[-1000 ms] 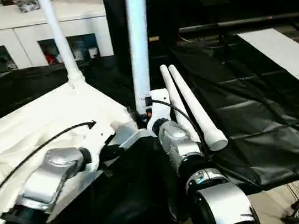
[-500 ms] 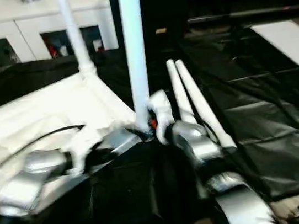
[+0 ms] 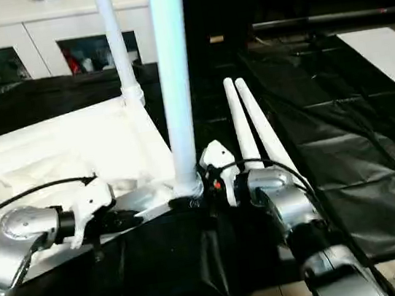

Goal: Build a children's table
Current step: Rotate leg to tighten

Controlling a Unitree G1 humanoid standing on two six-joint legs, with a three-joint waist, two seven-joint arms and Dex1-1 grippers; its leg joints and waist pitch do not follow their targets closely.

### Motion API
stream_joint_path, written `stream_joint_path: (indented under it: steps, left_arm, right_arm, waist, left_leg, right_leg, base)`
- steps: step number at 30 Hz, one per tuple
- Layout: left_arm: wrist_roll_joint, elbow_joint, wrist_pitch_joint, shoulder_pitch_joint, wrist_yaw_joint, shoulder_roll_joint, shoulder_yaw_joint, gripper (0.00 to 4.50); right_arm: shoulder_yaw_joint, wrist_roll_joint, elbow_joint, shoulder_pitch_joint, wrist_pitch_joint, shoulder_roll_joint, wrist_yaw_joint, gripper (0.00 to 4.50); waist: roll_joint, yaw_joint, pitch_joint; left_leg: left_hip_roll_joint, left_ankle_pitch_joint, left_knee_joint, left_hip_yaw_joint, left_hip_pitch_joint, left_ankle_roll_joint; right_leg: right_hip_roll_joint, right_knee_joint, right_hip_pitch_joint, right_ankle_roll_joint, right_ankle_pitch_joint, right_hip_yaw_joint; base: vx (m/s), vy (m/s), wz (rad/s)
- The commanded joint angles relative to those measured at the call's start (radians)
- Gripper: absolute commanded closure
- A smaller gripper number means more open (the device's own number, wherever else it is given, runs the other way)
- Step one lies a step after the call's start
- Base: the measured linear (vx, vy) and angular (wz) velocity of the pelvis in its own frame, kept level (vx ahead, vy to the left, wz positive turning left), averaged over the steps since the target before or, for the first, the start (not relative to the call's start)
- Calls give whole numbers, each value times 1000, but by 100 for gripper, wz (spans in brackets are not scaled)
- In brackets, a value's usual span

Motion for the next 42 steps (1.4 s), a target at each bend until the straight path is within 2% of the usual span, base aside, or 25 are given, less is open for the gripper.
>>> stream_joint_path:
  steps: [1,2,5,6,7,8,10,13,16,19,22,24,27,29,37,39,41,42]
  left_arm:
    - [6,1,-30,-20,18,-10,-2,353]
    - [12,7,-28,-22,18,-11,-9,353]
    - [48,46,-51,-36,24,-18,-40,353]
    - [56,58,-60,-40,25,-23,-46,353]
    - [59,65,-66,-42,25,-25,-47,353]
    - [60,68,-64,-44,18,-23,-52,353]
    - [53,63,-38,-46,2,-16,-62,353]
    - [38,48,-10,-42,-7,-10,-57,326]
    - [86,71,-60,-42,21,2,-67,306]
    - [98,75,-50,-37,9,13,-77,306]
    - [103,69,-29,-31,6,21,-82,306]
    - [100,64,-13,-26,7,23,-83,332]
    - [91,66,-5,-25,12,16,-74,344]
    - [85,69,2,-27,16,10,-70,374]
    - [98,65,25,-20,4,24,-89,441]
    - [100,62,25,-17,1,27,-91,441]
    - [100,61,25,-16,3,27,-89,441]
    - [100,61,25,-17,3,27,-89,441]
  right_arm:
    - [12,9,-36,8,7,-2,6,0]
    - [12,9,-37,9,7,-2,6,0]
    - [13,7,-49,14,13,-5,3,0]
    - [13,6,-54,16,15,-6,0,0]
    - [13,6,-59,18,19,-7,-2,0]
    - [14,5,-66,21,24,-8,-4,0]
    - [14,4,-72,24,27,-11,-9,0]
    - [11,1,-73,24,25,-10,-18,0]
    - [13,-1,-75,25,23,-10,-21,0]
    - [16,-4,-79,29,25,-9,-24,0]
    - [18,-5,-81,31,26,-9,-27,0]
    - [19,-4,-80,31,26,-9,-30,0]
    - [18,-4,-75,28,23,-9,-33,0]
    - [18,-4,-72,26,23,-8,-34,0]
    - [29,-28,-37,8,-19,-13,-42,0]
    - [29,-32,-18,-3,-26,-11,-46,0]
    - [25,-27,-10,-10,-26,-9,-43,0]
    - [25,-26,-9,-11,-25,-9,-43,0]
  waist:
    - [4,-1,-55]
    - [7,-2,-57]
    - [4,-3,-60]
    - [7,-4,-62]
    - [6,-4,-64]
    - [10,-2,-66]
    - [9,-3,-66]
    - [11,-3,-65]
    - [12,-2,-63]
    - [12,-2,-62]
    - [11,-3,-63]
    - [13,-3,-64]
    - [12,-2,-65]
    - [10,-3,-65]
    - [9,-2,-63]
    - [5,-4,-61]
    - [7,-3,-60]
    - [4,-3,-59]
  left_leg:
    - [43,-223,-64,-11,21,11]
    - [43,-219,-64,-12,23,10]
    - [39,-174,-58,-12,18,23]
    - [39,-167,-57,-12,19,23]
    - [39,-149,-54,-11,19,29]
    - [39,-133,-52,-12,19,34]
    - [39,-132,-52,-13,18,38]
    - [40,-156,-52,-11,21,35]
    - [41,-182,-54,-12,23,25]
    - [42,-200,-55,-13,24,16]
    - [41,-193,-54,-13,23,11]
    - [40,-182,-53,-13,22,15]
    - [40,-171,-51,-13,21,19]
    - [40,-172,-50,-13,22,20]
    - [40,-192,-51,-12,23,16]
    - [39,-204,-52,-13,22,13]
    - [39,-212,-52,-13,23,11]
    - [40,-215,-52,-14,22,10]
  right_leg:
    - [-76,-71,45,-197,-161,44]
    - [-76,-71,45,-192,-151,44]
    - [-73,-65,50,-192,-90,42]
    - [-74,-62,50,-194,-75,42]
    - [-73,-59,51,-200,-40,41]
    - [-72,-54,52,-208,-4,40]
    - [-71,-52,53,-215,17,38]
    - [-72,-55,51,-226,-3,39]
    - [-72,-58,50,-224,-41,39]
    - [-74,-60,50,-215,-73,40]
    - [-73,-58,50,-216,-63,41]
    - [-72,-55,50,-221,-39,40]
    - [-73,-53,52,-227,-19,40]
    - [-72,-52,52,-230,-16,39]
    - [-76,-58,50,-223,-70,41]
    - [-75,-60,50,-218,-103,42]
    - [-76,-61,48,-215,-124,42]
    - [-76,-62,48,-211,-132,43]
  base:
    - [0,0,0]
    - [0,0,0]
    - [0,0,0]
    - [0,0,0]
    - [0,0,0]
    - [0,0,0]
    - [0,0,0]
    - [0,0,0]
    - [0,0,0]
    - [0,0,0]
    - [0,0,0]
    - [0,0,0]
    - [0,0,0]
    - [0,0,0]
    - [0,0,0]
    - [0,0,0]
    - [0,0,0]
    - [0,0,0]
